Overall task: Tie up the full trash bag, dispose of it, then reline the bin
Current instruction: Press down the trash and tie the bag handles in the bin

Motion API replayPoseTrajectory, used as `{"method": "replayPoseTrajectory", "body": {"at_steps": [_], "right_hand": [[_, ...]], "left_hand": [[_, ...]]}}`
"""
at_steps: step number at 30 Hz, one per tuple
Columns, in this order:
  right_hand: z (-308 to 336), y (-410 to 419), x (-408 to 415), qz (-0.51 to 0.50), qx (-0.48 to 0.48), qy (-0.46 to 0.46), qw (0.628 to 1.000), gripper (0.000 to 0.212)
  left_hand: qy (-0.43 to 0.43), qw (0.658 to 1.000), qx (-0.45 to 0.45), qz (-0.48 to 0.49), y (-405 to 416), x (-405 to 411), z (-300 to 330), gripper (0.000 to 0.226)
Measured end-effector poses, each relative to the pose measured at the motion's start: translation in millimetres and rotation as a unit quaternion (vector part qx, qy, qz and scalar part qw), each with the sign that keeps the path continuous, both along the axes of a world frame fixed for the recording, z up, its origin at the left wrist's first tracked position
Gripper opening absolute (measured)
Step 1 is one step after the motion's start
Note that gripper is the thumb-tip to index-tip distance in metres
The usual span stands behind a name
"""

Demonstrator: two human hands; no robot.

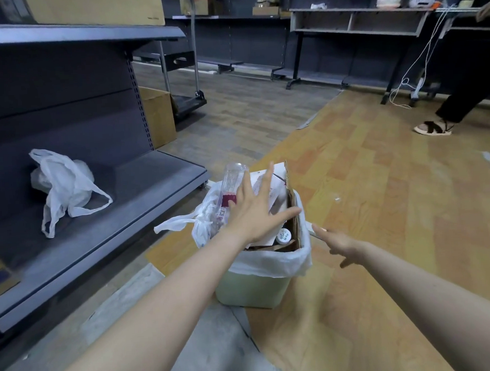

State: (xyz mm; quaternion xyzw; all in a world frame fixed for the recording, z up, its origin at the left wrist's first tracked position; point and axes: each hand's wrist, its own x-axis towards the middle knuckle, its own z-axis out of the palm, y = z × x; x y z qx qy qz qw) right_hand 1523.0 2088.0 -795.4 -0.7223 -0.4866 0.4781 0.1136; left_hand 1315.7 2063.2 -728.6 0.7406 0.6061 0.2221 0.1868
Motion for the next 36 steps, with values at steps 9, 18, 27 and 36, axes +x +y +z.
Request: {"method": "replayPoseTrajectory", "body": {"at_steps": [9, 18, 27, 36], "right_hand": [[-22.2, -5.6, -22.3, 0.087, -0.079, -0.012, 0.993, 0.047], [-35.2, 5.6, -31.6, -0.151, -0.123, 0.155, 0.969, 0.017], [14.1, 7.3, -18.8, -0.198, -0.119, 0.22, 0.948, 0.014], [31.2, 4.7, -41.8, -0.181, 0.242, -0.007, 0.953, 0.042]], "left_hand": [[0.213, 0.965, 0.119, -0.096, 25.1, 20.4, -7.3, 0.072], [0.229, 0.963, 0.105, -0.096, 30.1, 9.9, -23.6, 0.044], [0.201, 0.969, 0.105, -0.104, 28.6, 5.2, -25.5, 0.035], [0.231, 0.963, 0.103, -0.096, 29.2, 8.2, -24.6, 0.042]]}}
